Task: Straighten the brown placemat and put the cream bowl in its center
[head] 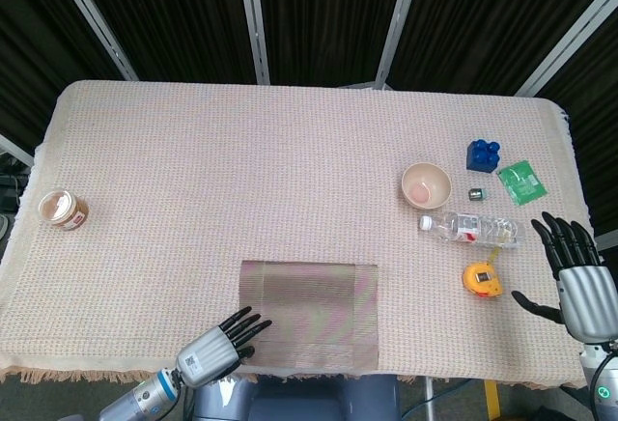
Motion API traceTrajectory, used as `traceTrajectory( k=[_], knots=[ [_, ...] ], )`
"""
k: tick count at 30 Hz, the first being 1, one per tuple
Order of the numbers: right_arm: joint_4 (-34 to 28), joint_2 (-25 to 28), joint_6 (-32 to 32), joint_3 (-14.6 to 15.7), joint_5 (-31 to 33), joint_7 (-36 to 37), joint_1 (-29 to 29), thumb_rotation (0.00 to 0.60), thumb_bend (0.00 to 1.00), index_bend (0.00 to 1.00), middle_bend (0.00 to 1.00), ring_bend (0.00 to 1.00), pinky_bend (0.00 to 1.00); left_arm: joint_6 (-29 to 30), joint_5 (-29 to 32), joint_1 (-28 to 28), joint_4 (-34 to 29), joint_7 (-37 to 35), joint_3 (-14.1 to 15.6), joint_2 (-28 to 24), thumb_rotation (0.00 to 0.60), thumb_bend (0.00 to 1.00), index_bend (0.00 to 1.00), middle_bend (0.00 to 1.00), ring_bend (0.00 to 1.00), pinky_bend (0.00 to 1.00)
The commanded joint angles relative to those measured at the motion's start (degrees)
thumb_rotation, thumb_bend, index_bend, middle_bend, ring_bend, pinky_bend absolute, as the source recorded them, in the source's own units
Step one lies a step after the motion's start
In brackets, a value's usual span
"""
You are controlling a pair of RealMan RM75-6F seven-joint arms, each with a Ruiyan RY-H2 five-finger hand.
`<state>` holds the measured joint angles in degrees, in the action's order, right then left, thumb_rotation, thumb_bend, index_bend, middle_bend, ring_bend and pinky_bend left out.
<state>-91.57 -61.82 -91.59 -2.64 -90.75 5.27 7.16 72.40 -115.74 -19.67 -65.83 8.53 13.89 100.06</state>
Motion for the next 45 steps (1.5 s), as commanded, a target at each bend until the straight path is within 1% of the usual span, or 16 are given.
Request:
traceTrajectory(
  k=[1, 6, 12, 17, 20, 23, 25, 26, 27, 29, 31, 33, 36, 39, 42, 45],
  knots=[
    [0.1, 0.0, 0.2, 0.0, 0.0, -0.1, 0.0, 0.600, 0.00, 0.01, 0.00, 0.00, 0.00, 0.2, 0.2, -0.1, 0.2, -0.3, 0.1, 0.2, 0.600, 0.50, 0.53, 0.00, 0.00, 0.00],
    [0.0, 0.0, 0.2, -0.2, -0.2, 0.0, -0.1, 0.600, 0.00, 0.01, 0.00, 0.00, 0.00, 0.7, 0.6, -0.3, 0.3, -0.6, 0.2, 0.3, 0.600, 0.50, 0.61, 0.00, 0.00, 0.00],
    [-0.1, 0.1, -0.1, -0.4, -0.5, 0.1, -0.4, 0.600, 0.00, 0.01, 0.00, 0.00, 0.00, 0.6, 2.6, -0.7, -1.5, -2.8, -0.5, 0.1, 0.600, 0.50, 0.64, 0.00, 0.00, 0.00],
    [-0.5, 0.3, -0.2, -0.6, -0.8, 0.0, -0.5, 0.600, 0.00, 0.01, 0.00, 0.00, 0.00, 0.1, 5.0, -2.1, -4.9, -4.7, -2.9, -0.6, 0.600, 0.50, 0.65, 0.00, 0.00, 0.00],
    [-0.5, 0.2, -0.2, -0.6, -0.9, -0.2, -0.5, 0.600, 0.00, 0.01, 0.00, 0.00, 0.00, -0.3, 6.6, -3.7, -7.6, -6.0, -5.7, -1.2, 0.600, 0.50, 0.66, 0.00, 0.00, 0.00],
    [-0.5, 0.1, 0.2, -0.8, -0.5, -0.5, -0.5, 0.600, 0.00, 0.01, 0.00, 0.00, 0.00, -3.7, 10.8, -7.7, -12.9, -7.9, -12.0, -2.4, 0.600, 0.50, 0.67, 0.00, 0.00, 0.00],
    [-0.4, 0.0, 0.5, -1.0, -0.2, -0.8, -0.4, 0.600, 0.00, 0.01, 0.00, 0.00, 0.00, -7.0, 14.5, -10.7, -15.6, -7.1, -17.2, -3.2, 0.600, 0.50, 0.67, 0.00, 0.00, 0.00],
    [-0.4, -0.1, 0.6, -1.1, -0.1, -0.8, -0.3, 0.600, 0.00, 0.01, 0.00, 0.00, 0.00, -8.2, 15.9, -11.6, -16.3, -6.4, -18.9, -3.4, 0.600, 0.50, 0.68, 0.00, 0.00, 0.00],
    [-0.4, -0.1, 0.7, -1.2, 0.0, -0.9, -0.3, 0.600, 0.00, 0.01, 0.00, 0.00, 0.00, -9.7, 18.3, -12.9, -17.0, -5.7, -21.7, -3.5, 0.600, 0.50, 0.68, 0.00, 0.00, 0.00],
    [-0.3, -0.2, 0.9, -1.4, 0.2, -1.1, -0.2, 0.600, 0.00, 0.01, 0.00, 0.00, 0.00, -12.0, 23.0, -15.1, -17.3, -4.4, -26.5, -3.5, 0.600, 0.50, 0.68, 0.00, 0.00, 0.00],
    [-0.3, -0.2, 1.0, -1.5, 0.2, -1.1, -0.2, 0.600, 0.00, 0.01, 0.00, 0.00, 0.00, -13.2, 26.6, -16.7, -16.2, -3.2, -30.2, -3.4, 0.600, 0.50, 0.69, 0.00, 0.00, 0.00],
    [-0.1, -0.2, 1.4, -1.5, 0.2, -1.2, -0.1, 0.600, 0.00, 0.01, 0.00, 0.00, 0.00, -13.9, 29.2, -18.2, -14.0, -1.8, -33.1, -3.5, 0.600, 0.50, 0.69, 0.00, 0.00, 0.00],
    [-0.1, 0.2, 2.0, -1.5, 0.3, -0.7, 0.0, 0.600, 0.00, 0.01, 0.00, 0.00, 0.00, -15.3, 33.8, -19.6, -11.1, -1.8, -36.2, -3.9, 0.600, 0.50, 0.69, 0.00, 0.00, 0.00],
    [0.0, 0.3, 2.3, -1.7, 0.7, -0.5, 0.1, 0.600, 0.00, 0.01, 0.00, 0.00, 0.00, -16.1, 37.1, -20.5, -7.3, -1.8, -37.7, -4.3, 0.600, 0.50, 0.69, 0.00, 0.00, 0.00],
    [0.2, 0.2, 2.6, -1.9, 1.0, -0.5, 0.2, 0.600, 0.00, 0.01, 0.00, 0.00, 0.00, -16.8, 39.3, -20.6, -4.3, -2.8, -37.9, -4.5, 0.600, 0.50, 0.69, 0.00, 0.00, 0.00],
    [0.4, 0.1, 3.0, -1.9, 1.2, -0.7, 0.3, 0.600, 0.00, 0.01, 0.00, 0.00, 0.00, -17.2, 40.7, -20.2, -1.4, -4.5, -37.1, -4.8, 0.600, 0.50, 0.68, 0.00, 0.00, 0.00]
  ],
)
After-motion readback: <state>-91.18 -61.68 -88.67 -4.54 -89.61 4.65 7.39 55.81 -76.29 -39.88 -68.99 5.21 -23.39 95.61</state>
